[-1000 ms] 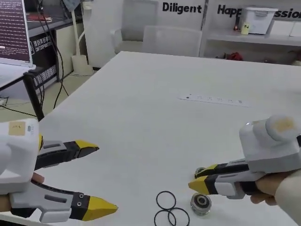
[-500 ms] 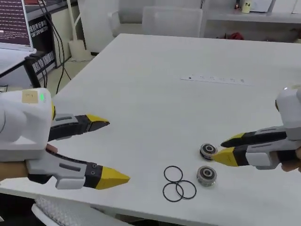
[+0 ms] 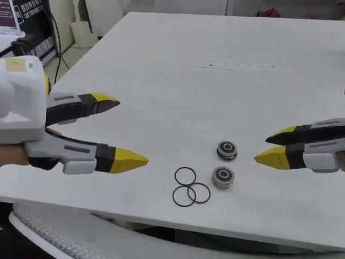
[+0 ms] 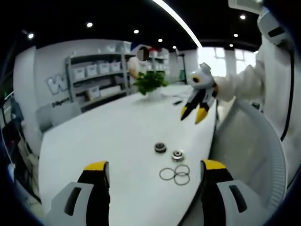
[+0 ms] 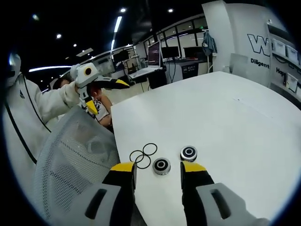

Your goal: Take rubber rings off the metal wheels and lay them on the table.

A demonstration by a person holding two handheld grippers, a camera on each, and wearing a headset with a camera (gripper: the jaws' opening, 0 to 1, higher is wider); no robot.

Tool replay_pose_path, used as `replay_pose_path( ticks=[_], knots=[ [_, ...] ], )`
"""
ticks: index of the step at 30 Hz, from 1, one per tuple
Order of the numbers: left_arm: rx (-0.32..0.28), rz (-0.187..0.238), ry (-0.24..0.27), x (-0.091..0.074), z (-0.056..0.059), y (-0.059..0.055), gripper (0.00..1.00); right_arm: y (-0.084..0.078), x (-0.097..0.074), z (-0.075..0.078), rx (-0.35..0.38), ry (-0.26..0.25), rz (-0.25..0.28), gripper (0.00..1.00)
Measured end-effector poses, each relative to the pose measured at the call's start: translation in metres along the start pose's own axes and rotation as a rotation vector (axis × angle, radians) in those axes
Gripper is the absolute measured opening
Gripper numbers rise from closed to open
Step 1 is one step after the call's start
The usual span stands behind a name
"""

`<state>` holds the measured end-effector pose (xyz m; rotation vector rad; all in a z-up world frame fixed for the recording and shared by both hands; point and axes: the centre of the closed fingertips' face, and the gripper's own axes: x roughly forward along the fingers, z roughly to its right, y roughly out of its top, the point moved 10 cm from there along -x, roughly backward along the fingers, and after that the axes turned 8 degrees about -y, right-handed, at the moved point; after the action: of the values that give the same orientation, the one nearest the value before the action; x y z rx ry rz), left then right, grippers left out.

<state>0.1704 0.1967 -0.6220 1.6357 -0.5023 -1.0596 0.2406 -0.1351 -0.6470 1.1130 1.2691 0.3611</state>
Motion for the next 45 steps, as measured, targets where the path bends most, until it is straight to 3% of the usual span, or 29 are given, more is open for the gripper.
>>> replay_pose_path(
  ticks=[9, 15, 16, 23, 29, 33, 36, 43, 45],
  knots=[
    [0.044, -0.008, -0.044, 0.024, -0.005, 0.018, 0.80, -0.009, 0.003, 0.012, 0.005, -0.002, 0.021, 0.35],
    [0.068, -0.005, -0.070, 0.043, -0.011, 0.027, 0.79, -0.018, 0.008, 0.019, 0.048, -0.001, 0.049, 0.35],
    [0.076, -0.015, -0.079, 0.050, -0.006, 0.030, 0.79, -0.019, 0.009, 0.020, 0.049, -0.001, 0.050, 0.35],
    [0.097, -0.021, -0.109, 0.073, -0.013, 0.036, 0.78, -0.030, 0.018, 0.029, 0.086, 0.008, 0.051, 0.35],
    [0.113, -0.041, -0.154, 0.095, -0.015, 0.037, 0.76, -0.032, 0.023, 0.038, 0.071, -0.001, 0.077, 0.33],
    [0.126, -0.070, -0.191, 0.113, -0.019, 0.032, 0.75, -0.033, 0.029, 0.044, 0.074, 0.003, 0.084, 0.33],
    [0.143, -0.101, -0.175, 0.125, -0.021, 0.029, 0.69, -0.032, 0.032, 0.046, 0.035, 0.003, 0.103, 0.29],
    [0.141, -0.105, -0.189, 0.153, -0.028, 0.022, 0.62, -0.033, 0.045, 0.050, -0.004, 0.037, 0.094, 0.29],
    [0.116, -0.085, -0.199, 0.159, -0.028, 0.020, 0.61, -0.033, 0.048, 0.052, -0.003, 0.038, 0.091, 0.29]
  ],
)
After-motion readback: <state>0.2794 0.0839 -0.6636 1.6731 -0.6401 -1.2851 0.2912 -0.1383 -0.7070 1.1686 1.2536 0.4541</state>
